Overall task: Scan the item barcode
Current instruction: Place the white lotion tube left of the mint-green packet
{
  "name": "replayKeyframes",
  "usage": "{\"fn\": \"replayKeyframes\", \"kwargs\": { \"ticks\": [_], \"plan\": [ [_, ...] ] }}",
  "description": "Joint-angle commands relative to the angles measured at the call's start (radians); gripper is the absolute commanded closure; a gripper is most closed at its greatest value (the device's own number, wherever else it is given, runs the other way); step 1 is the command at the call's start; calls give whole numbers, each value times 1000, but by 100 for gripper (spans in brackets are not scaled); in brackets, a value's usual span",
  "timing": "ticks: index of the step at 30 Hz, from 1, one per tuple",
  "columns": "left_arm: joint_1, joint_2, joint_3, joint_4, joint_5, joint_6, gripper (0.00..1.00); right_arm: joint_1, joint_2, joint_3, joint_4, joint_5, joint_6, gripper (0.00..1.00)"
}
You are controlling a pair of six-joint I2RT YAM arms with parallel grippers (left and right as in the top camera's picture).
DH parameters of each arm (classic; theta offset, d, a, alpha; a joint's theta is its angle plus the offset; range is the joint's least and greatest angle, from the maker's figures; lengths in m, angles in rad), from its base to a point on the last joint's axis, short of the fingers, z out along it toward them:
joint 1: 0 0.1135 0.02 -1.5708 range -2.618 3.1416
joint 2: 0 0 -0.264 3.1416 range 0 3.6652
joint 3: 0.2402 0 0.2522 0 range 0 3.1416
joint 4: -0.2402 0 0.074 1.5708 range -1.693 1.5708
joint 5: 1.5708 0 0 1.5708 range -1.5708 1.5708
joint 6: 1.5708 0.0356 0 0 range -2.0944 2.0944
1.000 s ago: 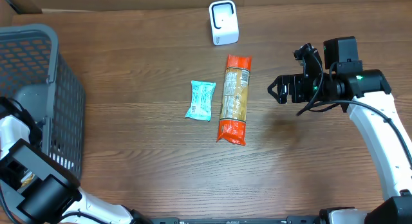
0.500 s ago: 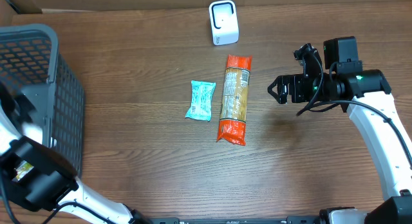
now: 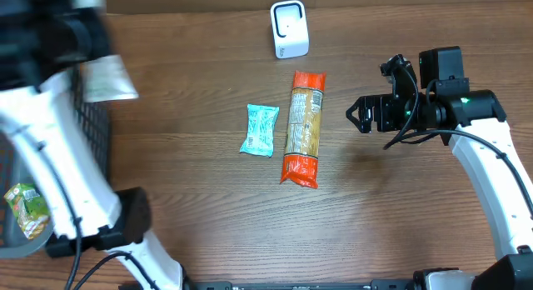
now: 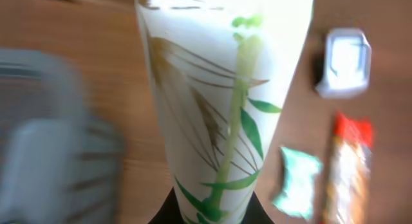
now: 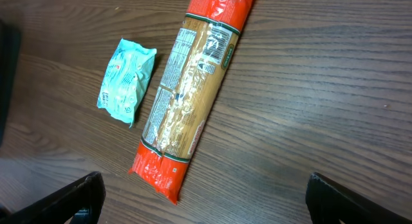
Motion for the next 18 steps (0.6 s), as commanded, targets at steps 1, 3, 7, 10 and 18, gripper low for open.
{"fn": "replayKeyframes", "kwargs": {
  "ticks": [1, 3, 7, 10, 18],
  "plan": [
    [-153, 42, -215, 42, -96, -135, 95, 5, -5, 23, 1, 3, 2, 0],
    [-212, 66, -350, 98, -108, -181, 96, 5, -5, 23, 0, 3, 2, 0],
    [-290, 113, -629, 262, -85, -257, 95, 5, -5, 23, 0, 3, 1, 0],
    [-326, 151, -814, 412, 2, -272, 96, 5, -5, 23, 0, 3, 1, 0],
    [-348, 210, -1035, 600, 39, -272, 73, 5, -5, 23, -15, 3, -2, 0]
  ]
}}
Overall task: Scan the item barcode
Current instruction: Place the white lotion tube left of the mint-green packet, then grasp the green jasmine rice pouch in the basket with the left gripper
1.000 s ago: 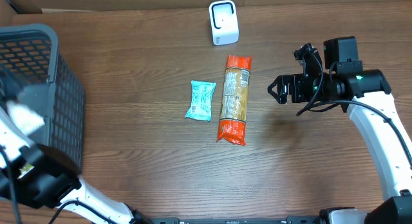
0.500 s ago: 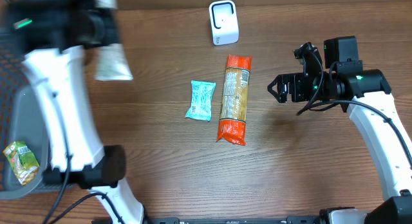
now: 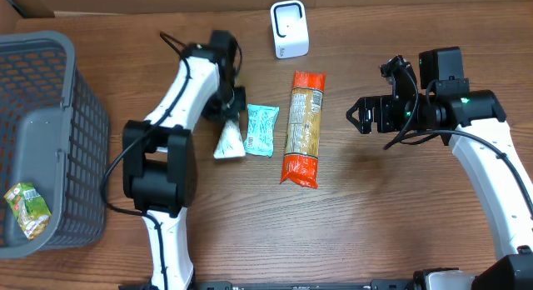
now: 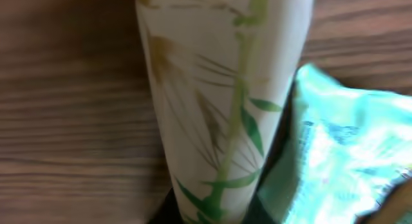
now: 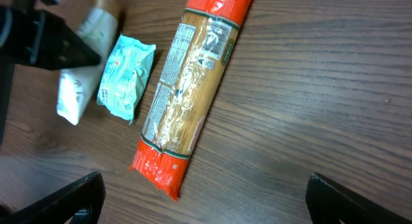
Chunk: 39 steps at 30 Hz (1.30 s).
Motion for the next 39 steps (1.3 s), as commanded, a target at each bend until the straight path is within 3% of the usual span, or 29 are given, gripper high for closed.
{"fn": "replayKeyframes", "kwargs": {
  "ticks": [1, 2, 4, 11, 15, 20, 24, 25, 30, 34, 39],
  "plan": [
    [2, -21, -23, 29, 23, -14, 55, 5, -5, 23, 0, 4, -2, 0],
    [2, -21, -23, 30, 23, -11, 40, 5, -5, 23, 0, 4, -1, 0],
    [2, -32, -8, 29, 34, 11, 25, 5, -5, 23, 1, 4, -1, 0],
    [21, -181, 205, -26, 66, 23, 18, 5, -5, 23, 3, 3, -1, 0],
    [108, -328, 378, -129, 23, 31, 16, 5, -5, 23, 3, 3, -1, 0],
    [299, -500, 450, -257, -113, 18, 15, 5, -5, 23, 3, 3, -1, 0],
    [591, -584, 445, -368, -126, -16, 15, 5, -5, 23, 4, 3, -1, 0],
    [732, -587, 433, -393, -127, -15, 14, 5, -5, 23, 4, 3, -1, 0],
    [962, -583, 282, -272, -128, -12, 9, 5, -5, 23, 4, 3, -1, 0],
    [1023, -583, 84, -114, -151, -2, 9, 5, -5, 23, 4, 3, -1, 0],
    [1033, -582, -193, 49, -159, 195, 9, 5, -5, 23, 6, 3, -1, 0]
  ]
}}
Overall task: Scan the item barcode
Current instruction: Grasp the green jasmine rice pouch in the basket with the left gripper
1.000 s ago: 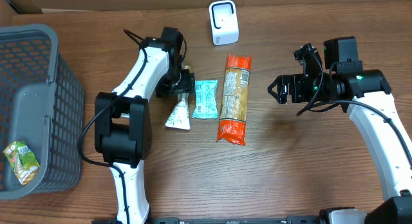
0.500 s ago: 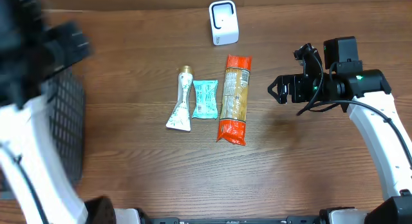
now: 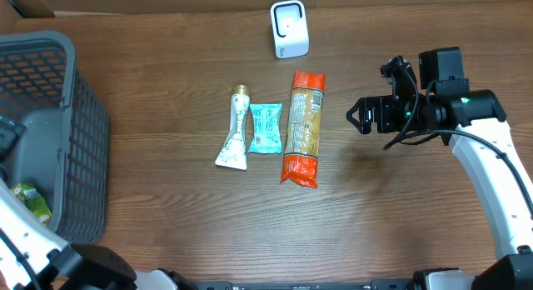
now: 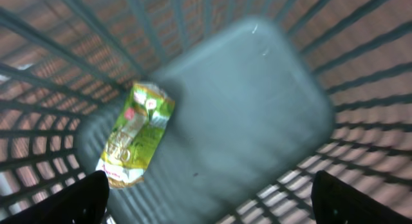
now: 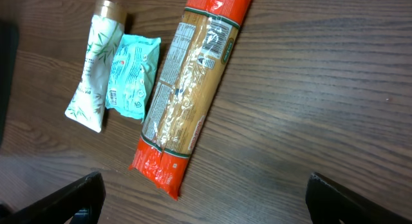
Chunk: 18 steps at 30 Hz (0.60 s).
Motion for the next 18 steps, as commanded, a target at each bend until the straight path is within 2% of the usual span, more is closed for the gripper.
{"fn": "replayKeyframes", "kwargs": {
  "ticks": [1, 6, 8, 11, 15, 18],
  "plan": [
    [2, -5, -189, 76, -45, 157, 9, 5, -5, 23, 8, 3, -2, 0],
    [20, -5, -387, 225, -157, 168, 2, 5, -5, 23, 9, 3, -2, 0],
    [34, -5, -423, 274, -187, 215, 0, 5, -5, 23, 8, 3, -2, 0],
    [60, -5, -465, 359, -188, 343, 0, 5, -5, 23, 5, 3, -2, 0],
    [105, 12, -498, 426, -177, 376, 0, 5, -5, 23, 5, 4, -2, 0],
    [142, 48, -515, 456, -95, 436, 0, 5, -5, 23, 5, 5, -2, 0]
  ]
}}
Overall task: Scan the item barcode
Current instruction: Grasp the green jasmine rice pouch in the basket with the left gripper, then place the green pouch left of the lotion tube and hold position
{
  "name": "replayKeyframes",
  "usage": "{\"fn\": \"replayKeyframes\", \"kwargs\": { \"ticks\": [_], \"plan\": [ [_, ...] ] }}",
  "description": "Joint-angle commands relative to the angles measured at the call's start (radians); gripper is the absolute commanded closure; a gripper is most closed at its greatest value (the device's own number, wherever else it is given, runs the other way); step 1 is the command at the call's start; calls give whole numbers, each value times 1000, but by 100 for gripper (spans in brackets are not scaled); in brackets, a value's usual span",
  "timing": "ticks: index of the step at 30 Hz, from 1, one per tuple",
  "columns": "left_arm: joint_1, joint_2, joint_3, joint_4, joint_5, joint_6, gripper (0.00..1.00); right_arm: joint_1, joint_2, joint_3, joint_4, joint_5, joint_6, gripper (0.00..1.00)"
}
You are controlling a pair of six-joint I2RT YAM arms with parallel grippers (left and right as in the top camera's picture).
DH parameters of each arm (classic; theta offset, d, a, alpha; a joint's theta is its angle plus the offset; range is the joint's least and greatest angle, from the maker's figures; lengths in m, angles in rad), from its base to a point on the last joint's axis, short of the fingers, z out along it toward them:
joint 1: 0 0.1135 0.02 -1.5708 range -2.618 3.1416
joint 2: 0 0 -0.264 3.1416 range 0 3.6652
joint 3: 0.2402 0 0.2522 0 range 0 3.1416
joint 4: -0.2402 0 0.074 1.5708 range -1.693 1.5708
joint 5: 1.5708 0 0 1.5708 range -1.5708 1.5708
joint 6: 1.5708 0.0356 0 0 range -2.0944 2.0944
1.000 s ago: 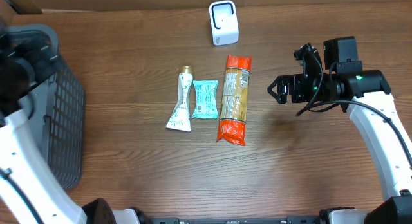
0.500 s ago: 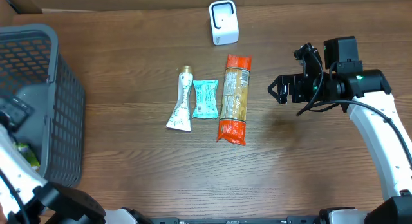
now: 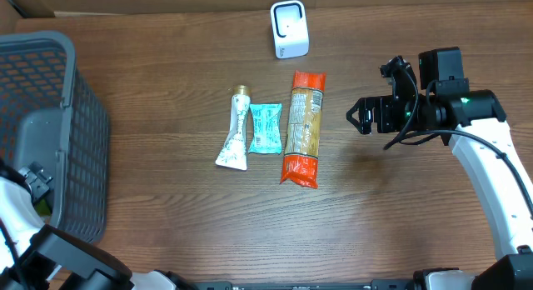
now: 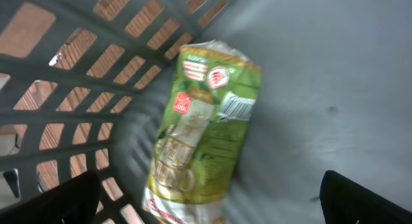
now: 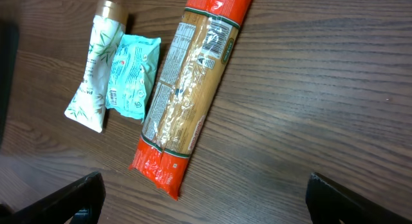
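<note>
A green snack packet [image 4: 206, 134] lies on the floor of the grey basket [image 3: 50, 98] at the table's left. My left gripper [image 4: 209, 208] hangs open just above it, one finger on each side of the view. On the table lie a white bamboo-print tube [image 3: 233, 140], a teal packet [image 3: 265, 127] and a long pasta packet [image 3: 302, 127] side by side. The white scanner [image 3: 289, 29] stands at the back. To the right of the pasta, my right gripper [image 3: 358, 115] is open and holds nothing.
The basket's mesh walls [image 4: 77, 69] rise close round the left gripper. Bare wood table [image 5: 309, 108] lies to the right of the pasta, below the right gripper.
My left gripper has come lower in the basket, and the green packet now fills more of its view. The right arm and the three items on the table have not moved.
My left gripper first held the white tube near the basket. It then had the tube down on the table beside the teal packet. Later the tube lay there alone and the gripper was open over the basket, and now it is close above the green packet.
</note>
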Motion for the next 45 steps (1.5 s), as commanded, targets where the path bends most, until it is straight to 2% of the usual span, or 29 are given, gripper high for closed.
{"fn": "replayKeyframes", "kwargs": {
  "ticks": [1, 5, 9, 11, 12, 13, 19, 26, 32, 38, 41, 45],
  "plan": [
    [40, 59, -24, 23, 64, 111, 0, 5, -5, 23, 6, 11, -1, 0],
    [41, 135, -24, 61, 58, 140, 0, 5, -5, 23, 6, 23, -1, 0],
    [41, 195, -24, 71, 58, 150, 7, 5, -5, 23, 10, 23, -1, 0],
    [41, 210, -24, 71, 59, 148, 21, 5, -5, 23, 9, 23, -1, 0],
    [39, 216, -24, 78, 60, 132, 37, 5, -5, 20, 10, 23, -1, 0],
    [39, 216, -24, 82, 64, 130, 49, 5, -5, 17, 12, 24, -1, 0],
    [32, 215, -19, 85, 127, 105, 94, 5, -5, 1, 19, 26, -1, 0],
    [-33, 193, 110, 19, 201, 104, 96, 5, -5, 1, 32, 26, -1, 0],
    [-140, 148, 395, -142, 265, 50, 96, 5, -5, 1, 32, 26, -1, 0],
    [-253, 80, 750, -392, 337, -30, 96, 5, -5, 1, 31, 26, -1, 0],
    [-312, 30, 889, -522, 459, -53, 96, 5, -5, 1, 31, 26, 0, 0],
    [-470, -27, 915, -652, 640, -51, 96, 5, -5, 1, 31, 25, 3, 0]
  ]
}}
